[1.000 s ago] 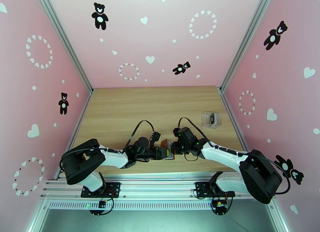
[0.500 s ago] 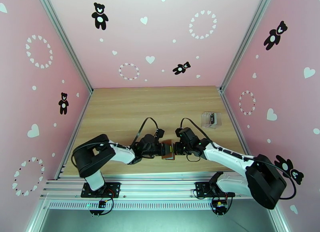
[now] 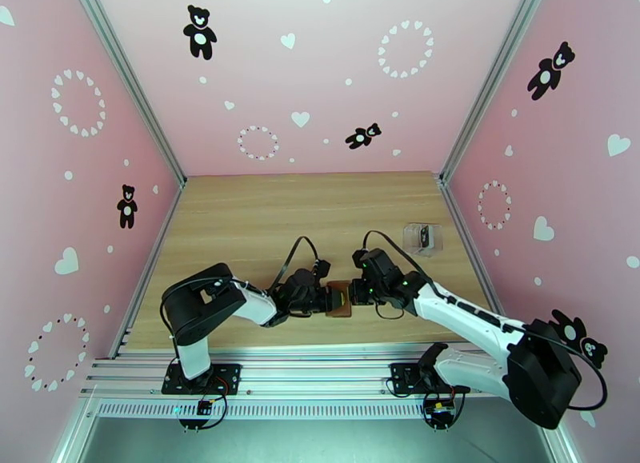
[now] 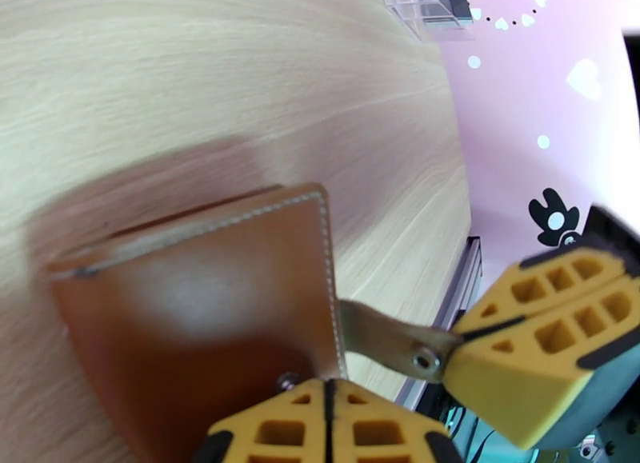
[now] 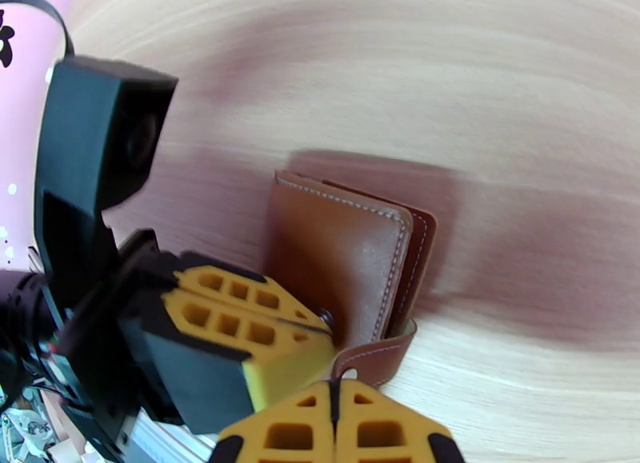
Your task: Put the credit cards into the card holder
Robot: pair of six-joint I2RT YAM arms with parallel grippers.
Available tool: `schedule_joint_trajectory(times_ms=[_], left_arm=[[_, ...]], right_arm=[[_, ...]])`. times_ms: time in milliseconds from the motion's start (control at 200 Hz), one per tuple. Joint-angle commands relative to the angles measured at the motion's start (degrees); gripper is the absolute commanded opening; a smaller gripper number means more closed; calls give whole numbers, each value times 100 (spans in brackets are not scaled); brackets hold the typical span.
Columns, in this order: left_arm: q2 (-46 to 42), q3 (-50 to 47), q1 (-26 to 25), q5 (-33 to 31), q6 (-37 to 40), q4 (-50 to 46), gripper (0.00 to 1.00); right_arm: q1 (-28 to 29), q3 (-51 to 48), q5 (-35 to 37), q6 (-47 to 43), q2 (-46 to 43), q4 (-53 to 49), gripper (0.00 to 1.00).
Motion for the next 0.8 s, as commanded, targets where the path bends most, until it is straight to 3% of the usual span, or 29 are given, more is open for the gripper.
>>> schedule_joint_trajectory(times_ms=[0, 210, 480, 796], left_arm=[[-220, -233, -50, -84, 143, -289, 7], [-687, -347, -42, 188, 247, -106, 12], [-934, -535, -46, 19, 344, -310, 15], [-1643, -756, -49, -882, 506, -2047, 10]], right_arm=[[-5, 126, -291, -13, 324, 257, 0], [13, 129, -351, -25, 692, 363, 0], [196, 227, -479, -7, 1134, 584, 0], [226, 223, -414, -9, 1310, 628, 0]])
